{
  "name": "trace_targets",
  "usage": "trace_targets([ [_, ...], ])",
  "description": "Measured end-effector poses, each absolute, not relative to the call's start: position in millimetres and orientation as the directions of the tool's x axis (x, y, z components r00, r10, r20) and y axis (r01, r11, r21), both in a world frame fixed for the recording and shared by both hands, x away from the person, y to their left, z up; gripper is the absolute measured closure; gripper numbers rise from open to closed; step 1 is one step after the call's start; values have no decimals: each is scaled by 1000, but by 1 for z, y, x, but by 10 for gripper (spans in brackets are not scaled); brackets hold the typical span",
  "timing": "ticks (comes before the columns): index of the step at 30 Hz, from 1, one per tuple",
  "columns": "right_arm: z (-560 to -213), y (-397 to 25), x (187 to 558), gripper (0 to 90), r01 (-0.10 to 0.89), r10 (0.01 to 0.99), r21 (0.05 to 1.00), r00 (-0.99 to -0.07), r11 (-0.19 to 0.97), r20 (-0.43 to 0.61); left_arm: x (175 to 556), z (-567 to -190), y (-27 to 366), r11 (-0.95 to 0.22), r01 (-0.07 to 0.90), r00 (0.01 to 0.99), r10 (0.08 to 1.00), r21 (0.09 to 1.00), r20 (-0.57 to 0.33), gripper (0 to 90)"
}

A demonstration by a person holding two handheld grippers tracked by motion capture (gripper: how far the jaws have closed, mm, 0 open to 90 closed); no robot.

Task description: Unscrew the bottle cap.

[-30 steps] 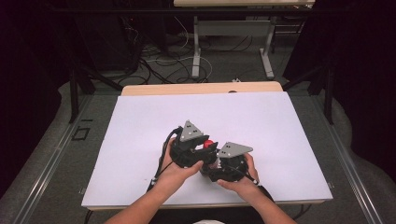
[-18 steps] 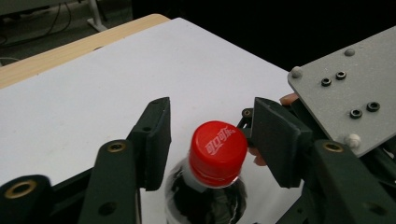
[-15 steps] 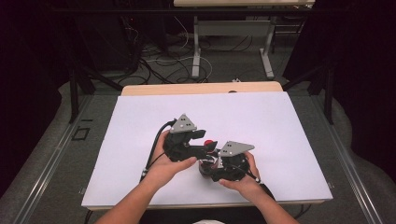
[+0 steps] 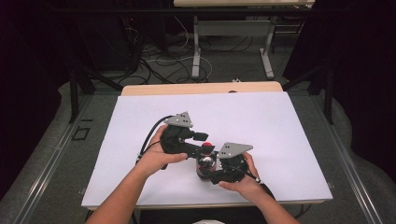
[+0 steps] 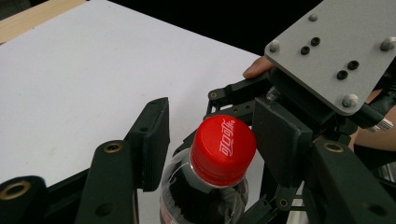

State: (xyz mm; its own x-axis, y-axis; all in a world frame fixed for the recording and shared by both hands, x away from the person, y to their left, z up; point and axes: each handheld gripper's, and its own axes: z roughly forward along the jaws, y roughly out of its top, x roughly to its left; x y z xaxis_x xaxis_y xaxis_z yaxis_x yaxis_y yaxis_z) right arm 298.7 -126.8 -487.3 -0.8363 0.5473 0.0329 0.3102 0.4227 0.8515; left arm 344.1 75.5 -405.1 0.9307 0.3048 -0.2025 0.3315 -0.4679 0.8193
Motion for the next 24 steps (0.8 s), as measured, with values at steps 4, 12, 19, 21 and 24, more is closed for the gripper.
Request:
trace_targets([
  [4,-487,-126,298,301,314,543,844,-839,435,33,344,-407,74,-463,334,932,290,821,-215,513],
  [12,-487,-126,298,302,314,555,851,-831,420,33,337,-406,66,-474,329,926,332,817,-180,609],
  [19,-486,-129,299,302,324,619,864,-786,385,19,314,-405,47,-383,381,815,569,841,-110,616],
  [21,-486,-129,299,302,322,625,864,-780,387,11,310,-404,42,-368,386,785,613,846,-91,616],
  [24,-486,-129,298,303,327,656,866,-754,379,-2,307,-405,36,-319,425,734,669,847,-117,617],
])
